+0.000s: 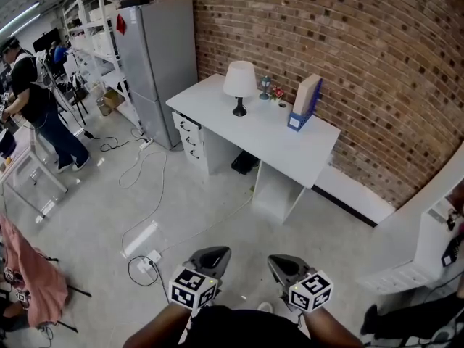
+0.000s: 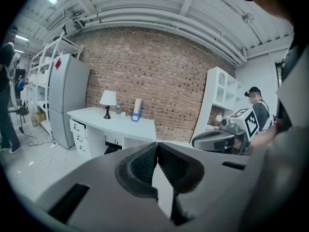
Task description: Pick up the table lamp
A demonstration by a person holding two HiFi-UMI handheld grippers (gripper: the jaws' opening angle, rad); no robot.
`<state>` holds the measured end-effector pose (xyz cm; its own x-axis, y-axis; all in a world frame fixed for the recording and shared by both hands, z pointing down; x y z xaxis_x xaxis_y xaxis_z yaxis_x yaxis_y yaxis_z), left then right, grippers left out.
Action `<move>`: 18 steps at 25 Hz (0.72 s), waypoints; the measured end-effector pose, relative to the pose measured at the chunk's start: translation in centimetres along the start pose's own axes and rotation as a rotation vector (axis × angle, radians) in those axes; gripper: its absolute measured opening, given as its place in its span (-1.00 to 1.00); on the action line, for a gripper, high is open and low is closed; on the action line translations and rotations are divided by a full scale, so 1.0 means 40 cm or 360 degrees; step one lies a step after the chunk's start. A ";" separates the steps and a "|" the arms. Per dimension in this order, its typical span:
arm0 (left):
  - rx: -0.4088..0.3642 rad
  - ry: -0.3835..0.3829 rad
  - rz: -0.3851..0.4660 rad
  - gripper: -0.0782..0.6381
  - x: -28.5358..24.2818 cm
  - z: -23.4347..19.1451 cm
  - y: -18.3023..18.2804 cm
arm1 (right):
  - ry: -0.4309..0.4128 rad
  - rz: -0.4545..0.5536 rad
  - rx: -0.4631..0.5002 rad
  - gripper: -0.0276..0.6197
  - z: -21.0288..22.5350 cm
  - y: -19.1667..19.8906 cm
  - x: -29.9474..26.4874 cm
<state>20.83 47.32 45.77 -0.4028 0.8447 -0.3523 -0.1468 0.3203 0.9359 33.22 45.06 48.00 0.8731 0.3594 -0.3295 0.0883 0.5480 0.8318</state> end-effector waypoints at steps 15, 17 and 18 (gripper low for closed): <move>-0.0007 0.0031 0.0002 -0.77 0.058 -0.104 0.035 | -0.0032 -0.0088 0.0093 -0.90 -0.112 0.026 -0.130; 0.0001 0.0031 -0.0004 -0.77 0.080 -0.136 0.044 | -0.0029 -0.0091 0.0084 -0.90 -0.139 0.030 -0.158; 0.0001 0.0031 -0.0007 -0.77 0.092 -0.153 0.048 | -0.0028 -0.0092 0.0079 -0.90 -0.153 0.034 -0.172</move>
<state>13.55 48.44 46.32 -0.4196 0.8349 -0.3564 -0.1482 0.3243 0.9343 24.38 47.95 48.66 0.8740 0.3146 -0.3704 0.1625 0.5291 0.8328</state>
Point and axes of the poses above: the fingertips, and each gripper's own axes: x backward along the fingers, z to its right, y out of its underside, the point moved 1 cm from there along x, backward along the fingers, and after that the axes turned 13 degrees about -x, right-handed, at the moved point
